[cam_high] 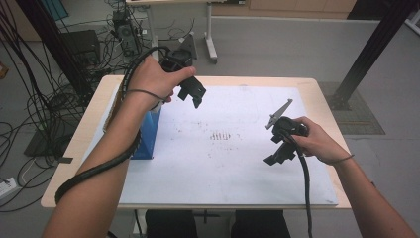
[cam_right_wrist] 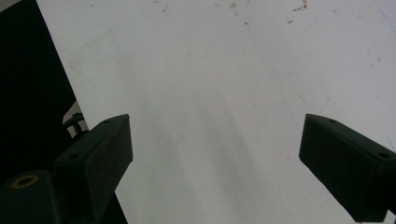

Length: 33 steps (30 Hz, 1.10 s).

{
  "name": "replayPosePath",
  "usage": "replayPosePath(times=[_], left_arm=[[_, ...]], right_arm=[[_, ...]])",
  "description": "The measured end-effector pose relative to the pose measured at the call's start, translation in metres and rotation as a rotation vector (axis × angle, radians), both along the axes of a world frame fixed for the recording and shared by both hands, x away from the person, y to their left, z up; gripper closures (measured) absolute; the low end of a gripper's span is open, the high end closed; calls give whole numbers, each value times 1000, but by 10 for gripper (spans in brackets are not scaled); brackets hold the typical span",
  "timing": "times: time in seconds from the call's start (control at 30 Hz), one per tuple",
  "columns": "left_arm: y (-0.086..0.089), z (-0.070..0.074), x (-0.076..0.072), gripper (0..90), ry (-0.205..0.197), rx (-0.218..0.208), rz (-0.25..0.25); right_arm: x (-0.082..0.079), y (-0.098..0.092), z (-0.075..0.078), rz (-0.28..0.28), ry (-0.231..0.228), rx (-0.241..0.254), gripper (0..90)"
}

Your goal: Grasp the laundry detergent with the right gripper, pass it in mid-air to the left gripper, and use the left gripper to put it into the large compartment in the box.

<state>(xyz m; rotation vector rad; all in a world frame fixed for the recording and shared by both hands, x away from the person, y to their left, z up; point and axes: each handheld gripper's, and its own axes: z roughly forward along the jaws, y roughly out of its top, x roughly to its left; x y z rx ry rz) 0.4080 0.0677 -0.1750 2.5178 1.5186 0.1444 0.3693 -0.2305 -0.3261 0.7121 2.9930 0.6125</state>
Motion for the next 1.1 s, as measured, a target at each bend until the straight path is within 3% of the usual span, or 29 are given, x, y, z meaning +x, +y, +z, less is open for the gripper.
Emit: replayPosePath(times=[0.37, 1.1], left_arm=[[-8, -24, 2, 51, 9, -13, -9], [-13, -87, 24, 65, 50, -32, 21]], right_arm=[[0, 2, 1, 4, -1, 3, 88], [-1, 3, -6, 0, 9, 6, 88]])
